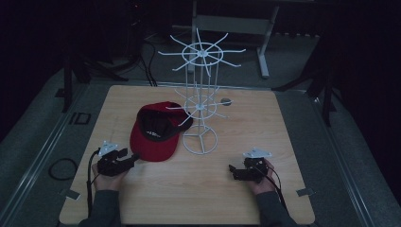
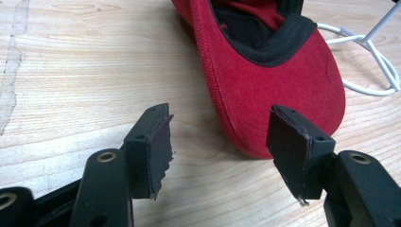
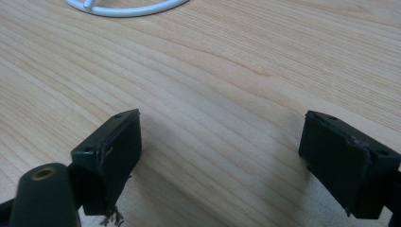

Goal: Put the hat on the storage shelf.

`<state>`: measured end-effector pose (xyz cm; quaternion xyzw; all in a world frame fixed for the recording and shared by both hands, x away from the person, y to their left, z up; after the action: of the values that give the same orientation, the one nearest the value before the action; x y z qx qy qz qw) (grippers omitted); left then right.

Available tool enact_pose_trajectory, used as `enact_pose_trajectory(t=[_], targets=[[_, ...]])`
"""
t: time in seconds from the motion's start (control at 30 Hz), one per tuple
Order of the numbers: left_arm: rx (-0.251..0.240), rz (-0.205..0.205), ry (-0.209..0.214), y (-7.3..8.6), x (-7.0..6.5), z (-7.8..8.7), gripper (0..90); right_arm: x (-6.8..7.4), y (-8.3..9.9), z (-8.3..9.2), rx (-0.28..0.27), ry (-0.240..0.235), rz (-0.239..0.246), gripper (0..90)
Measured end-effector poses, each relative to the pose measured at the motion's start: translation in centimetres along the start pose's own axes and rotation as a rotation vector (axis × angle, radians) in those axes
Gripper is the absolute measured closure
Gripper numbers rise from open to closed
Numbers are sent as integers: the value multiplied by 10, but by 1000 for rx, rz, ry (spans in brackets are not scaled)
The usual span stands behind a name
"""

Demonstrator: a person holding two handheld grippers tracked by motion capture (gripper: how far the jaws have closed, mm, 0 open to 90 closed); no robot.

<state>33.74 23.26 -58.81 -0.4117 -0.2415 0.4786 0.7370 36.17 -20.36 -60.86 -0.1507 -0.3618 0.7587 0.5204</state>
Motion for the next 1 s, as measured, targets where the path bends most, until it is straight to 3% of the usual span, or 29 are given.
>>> enact_pose_trajectory(t=[0.27, 0.63, 0.73, 1.0], targets=[[-8, -14, 20, -1, -2, 1, 409, 0, 0, 0, 1, 0, -1, 137], [-15, 16, 44, -4, 0, 2, 419, 0, 0, 0, 1, -1, 0, 137], [-7, -14, 29, -6, 2, 2, 424, 0, 0, 0, 1, -2, 1, 137], [-7, -32, 43, -16, 4, -6, 424, 0, 0, 0, 1, -1, 0, 137]])
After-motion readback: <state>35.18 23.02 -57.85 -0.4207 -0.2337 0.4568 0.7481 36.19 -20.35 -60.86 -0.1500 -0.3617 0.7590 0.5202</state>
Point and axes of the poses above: each handheld gripper's, and its own axes: z roughly backward along the jaws, y roughly out of its underside, x roughly to its left, the point moved 6 cm from there along -z, roughly forward along the jaws, and after that the axes turned 13 degrees about -z, right-handed, at the moved point
